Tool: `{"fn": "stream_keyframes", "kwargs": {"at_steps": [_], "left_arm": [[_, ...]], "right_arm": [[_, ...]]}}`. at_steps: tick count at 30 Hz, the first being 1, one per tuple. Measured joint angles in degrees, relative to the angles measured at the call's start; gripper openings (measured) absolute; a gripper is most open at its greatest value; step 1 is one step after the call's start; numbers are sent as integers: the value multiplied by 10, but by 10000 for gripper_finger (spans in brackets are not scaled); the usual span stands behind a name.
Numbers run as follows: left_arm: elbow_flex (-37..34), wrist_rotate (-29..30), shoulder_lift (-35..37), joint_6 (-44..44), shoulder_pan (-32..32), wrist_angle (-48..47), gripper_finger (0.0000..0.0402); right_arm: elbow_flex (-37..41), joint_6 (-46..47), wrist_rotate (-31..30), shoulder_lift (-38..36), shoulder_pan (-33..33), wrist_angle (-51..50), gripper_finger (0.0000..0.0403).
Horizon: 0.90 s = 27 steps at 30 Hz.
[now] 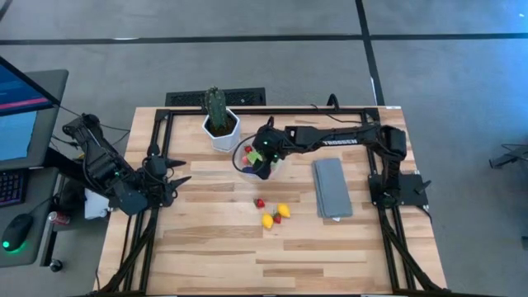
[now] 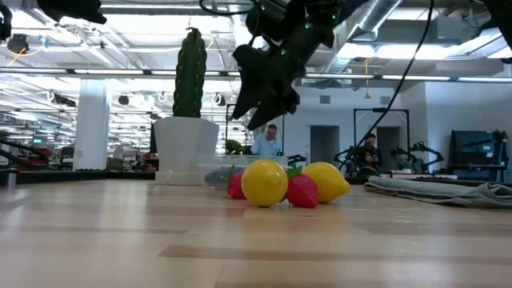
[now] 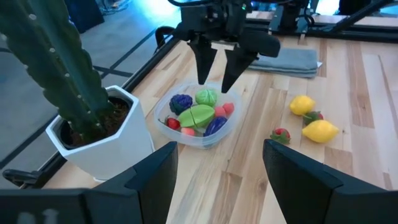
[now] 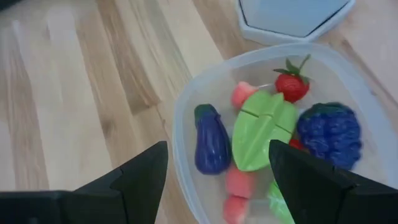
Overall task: Pick and placing Produce into tupperware
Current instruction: Put the left strawberry into the transparent bin
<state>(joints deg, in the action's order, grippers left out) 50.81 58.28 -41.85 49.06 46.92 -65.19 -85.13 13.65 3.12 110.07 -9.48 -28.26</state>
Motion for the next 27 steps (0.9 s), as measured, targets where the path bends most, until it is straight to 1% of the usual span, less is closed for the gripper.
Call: {"fn": "stream_keyframes", "kwargs": {"at_steps": [4,8,17,23,27], "left_arm": [[0,12,-1,0,0,6,226],[0,17,-2,0,0,14,226],[0,25,-7,5,0,34,226],[0,27,-30,18,0,37,226],[0,29,-52,23,0,62,226]], "right_arm": [[-32,-16,-1,1,5,-64,302],[-47,-24,-1,-20,5,-86,302],[-47,-49,-20,-123,11,-95,302],[-47,-65,-36,-191,37,-105,302],[-47,-62,-39,-223,60,-122,302]]}}
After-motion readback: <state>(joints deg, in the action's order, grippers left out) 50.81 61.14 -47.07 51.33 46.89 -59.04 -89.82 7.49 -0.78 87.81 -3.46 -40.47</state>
